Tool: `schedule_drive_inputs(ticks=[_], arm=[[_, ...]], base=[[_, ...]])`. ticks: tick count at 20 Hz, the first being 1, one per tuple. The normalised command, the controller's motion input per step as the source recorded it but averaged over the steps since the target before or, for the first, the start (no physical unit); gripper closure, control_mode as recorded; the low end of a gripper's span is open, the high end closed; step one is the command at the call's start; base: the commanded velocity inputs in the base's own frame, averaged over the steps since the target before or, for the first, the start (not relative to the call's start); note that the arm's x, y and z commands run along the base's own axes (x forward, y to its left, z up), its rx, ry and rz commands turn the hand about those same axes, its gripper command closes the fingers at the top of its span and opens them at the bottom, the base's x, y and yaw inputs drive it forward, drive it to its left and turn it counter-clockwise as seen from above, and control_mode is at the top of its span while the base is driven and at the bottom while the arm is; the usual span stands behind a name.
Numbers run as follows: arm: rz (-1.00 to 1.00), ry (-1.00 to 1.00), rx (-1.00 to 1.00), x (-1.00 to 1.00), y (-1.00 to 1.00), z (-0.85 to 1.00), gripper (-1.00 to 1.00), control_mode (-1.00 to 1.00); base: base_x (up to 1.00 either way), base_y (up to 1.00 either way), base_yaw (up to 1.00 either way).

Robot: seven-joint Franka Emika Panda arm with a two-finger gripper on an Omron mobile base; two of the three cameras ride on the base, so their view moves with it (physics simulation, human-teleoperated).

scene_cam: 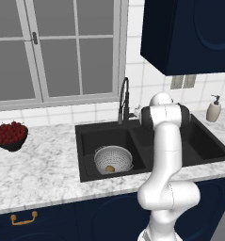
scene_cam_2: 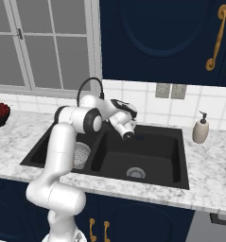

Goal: Put the colander in the sink, put the kiwi in the colander, and turn on the sink faucet and pour water over the colander.

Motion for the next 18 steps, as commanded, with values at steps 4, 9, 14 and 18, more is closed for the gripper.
schedule_drive_inputs(ticks=[4,9,14,18], arm=[[0.0,0.0,0.04,0.0,-1.0,0.0,-1.0,-1.0],[0.0,0.0,0.03,0.0,-0.99,0.0,-1.0,-1.0],[0.0,0.01,0.03,0.0,-0.94,0.0,-1.0,-1.0],[0.0,0.02,0.04,0.0,-0.84,0.0,-1.0,-1.0]], base=[[0.0,0.0,0.0],[0.0,0.0,0.0],[0.0,0.0,0.0],[0.0,0.0,0.0]])
